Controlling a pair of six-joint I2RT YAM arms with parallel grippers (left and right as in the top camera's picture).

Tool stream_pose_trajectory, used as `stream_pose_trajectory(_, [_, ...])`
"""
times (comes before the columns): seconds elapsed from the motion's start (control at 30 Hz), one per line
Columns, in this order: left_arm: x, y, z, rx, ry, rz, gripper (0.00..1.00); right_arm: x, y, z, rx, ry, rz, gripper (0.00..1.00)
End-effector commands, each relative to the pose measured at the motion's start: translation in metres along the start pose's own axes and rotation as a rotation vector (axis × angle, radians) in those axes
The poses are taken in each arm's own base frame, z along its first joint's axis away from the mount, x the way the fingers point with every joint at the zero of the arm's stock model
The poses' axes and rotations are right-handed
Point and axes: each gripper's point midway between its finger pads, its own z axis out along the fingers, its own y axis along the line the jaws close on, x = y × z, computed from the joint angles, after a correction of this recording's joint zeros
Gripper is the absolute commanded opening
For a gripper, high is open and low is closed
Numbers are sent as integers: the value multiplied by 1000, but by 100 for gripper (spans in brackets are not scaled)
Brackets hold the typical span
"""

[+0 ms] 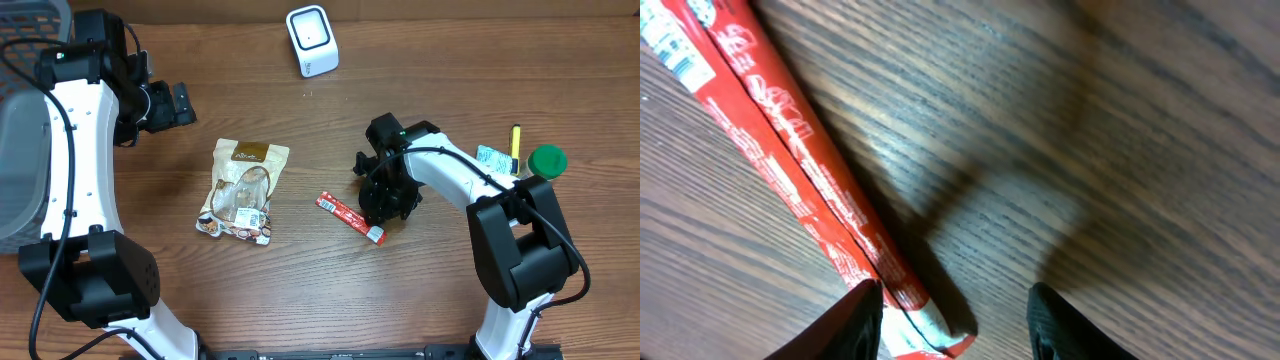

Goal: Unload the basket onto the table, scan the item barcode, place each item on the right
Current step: 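Regrasp the red stick by its end with the right gripper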

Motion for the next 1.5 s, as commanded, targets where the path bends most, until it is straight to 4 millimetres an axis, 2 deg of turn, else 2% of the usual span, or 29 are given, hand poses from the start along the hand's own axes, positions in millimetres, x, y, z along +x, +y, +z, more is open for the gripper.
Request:
stream_pose_trajectory(0.0, [1, -4, -1, 9, -2, 19, 100, -9, 5, -12, -13, -41, -21, 49])
stream_pose_trajectory(0.37, [1, -4, -1, 9, -2, 19, 100, 0, 15, -8, -32, 0, -23, 48])
stream_pose_trajectory(0.9, [1, -4, -1, 9, -2, 19, 100, 9, 13, 15, -30, 4, 36, 47])
stream_pose_trajectory(1.0, [1, -4, -1, 9, -2, 19, 100, 13, 15, 21, -26, 10, 29, 42])
stream_pose_trajectory(1.07, [1, -4, -1, 9, -2, 19, 100, 14, 14, 24, -8, 12, 20, 31])
stream_pose_trajectory(1.13, [1, -4, -1, 9, -2, 19, 100, 15, 10, 25, 42, 16, 25, 25])
stream_pose_trajectory(1.2, [1, -4, -1, 9, -2, 19, 100, 15, 5, 26, 93, 19, 21, 24])
stream_pose_trajectory(1.47, [1, -4, -1, 9, -2, 19, 100, 10, 10, 30, 251, -10, -7, 25])
